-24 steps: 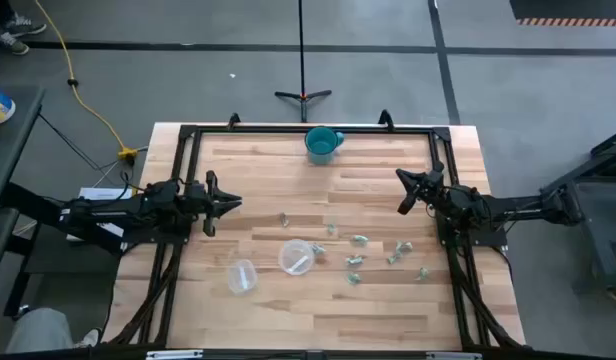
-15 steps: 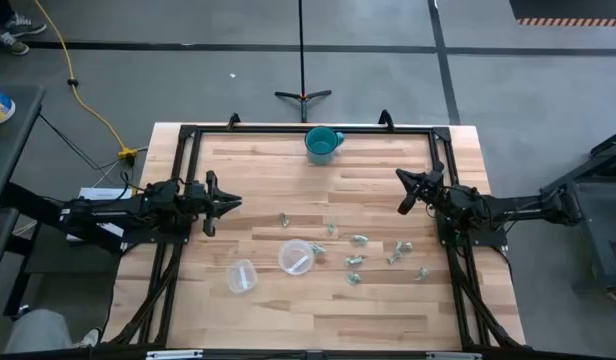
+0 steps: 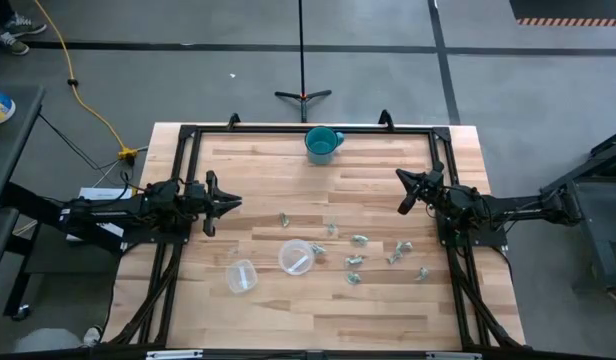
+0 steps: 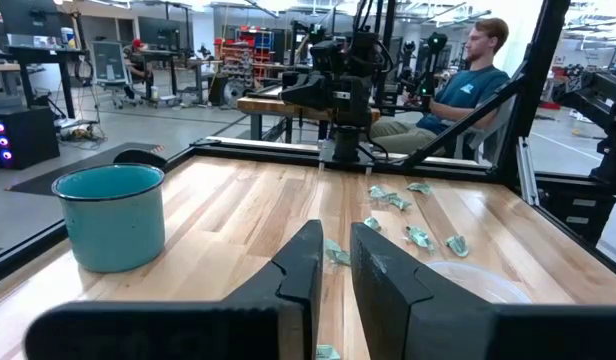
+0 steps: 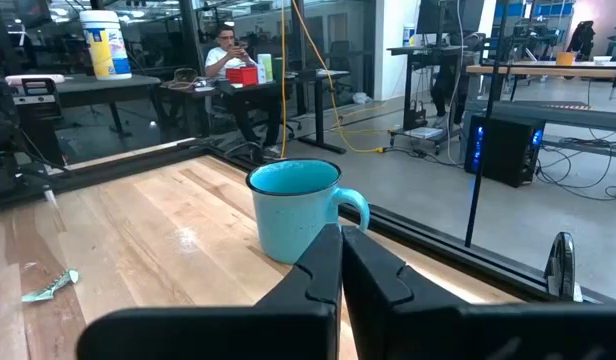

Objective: Pick and place items into bin

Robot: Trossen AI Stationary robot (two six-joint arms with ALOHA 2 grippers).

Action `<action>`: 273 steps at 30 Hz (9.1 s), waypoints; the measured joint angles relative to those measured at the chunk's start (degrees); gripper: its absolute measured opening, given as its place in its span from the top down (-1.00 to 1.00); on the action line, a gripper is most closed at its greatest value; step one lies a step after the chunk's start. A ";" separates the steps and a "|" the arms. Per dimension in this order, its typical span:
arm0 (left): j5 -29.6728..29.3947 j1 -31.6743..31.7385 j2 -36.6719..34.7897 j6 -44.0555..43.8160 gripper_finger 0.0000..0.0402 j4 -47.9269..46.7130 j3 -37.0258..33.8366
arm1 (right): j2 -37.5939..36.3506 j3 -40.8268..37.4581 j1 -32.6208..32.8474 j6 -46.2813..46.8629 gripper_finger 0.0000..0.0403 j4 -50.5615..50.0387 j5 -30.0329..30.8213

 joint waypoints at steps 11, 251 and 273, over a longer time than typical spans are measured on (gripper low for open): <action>0.00 0.00 0.00 0.00 0.54 0.02 -0.02 | 0.00 0.00 0.00 0.00 0.98 0.02 0.00; -3.02 0.00 0.01 0.02 0.54 2.51 0.00 | 70.19 42.54 12.80 5.48 0.97 -6.26 -25.23; -3.02 0.00 0.00 0.02 0.54 2.51 0.00 | 94.85 64.52 11.73 -2.01 0.96 -2.21 -34.63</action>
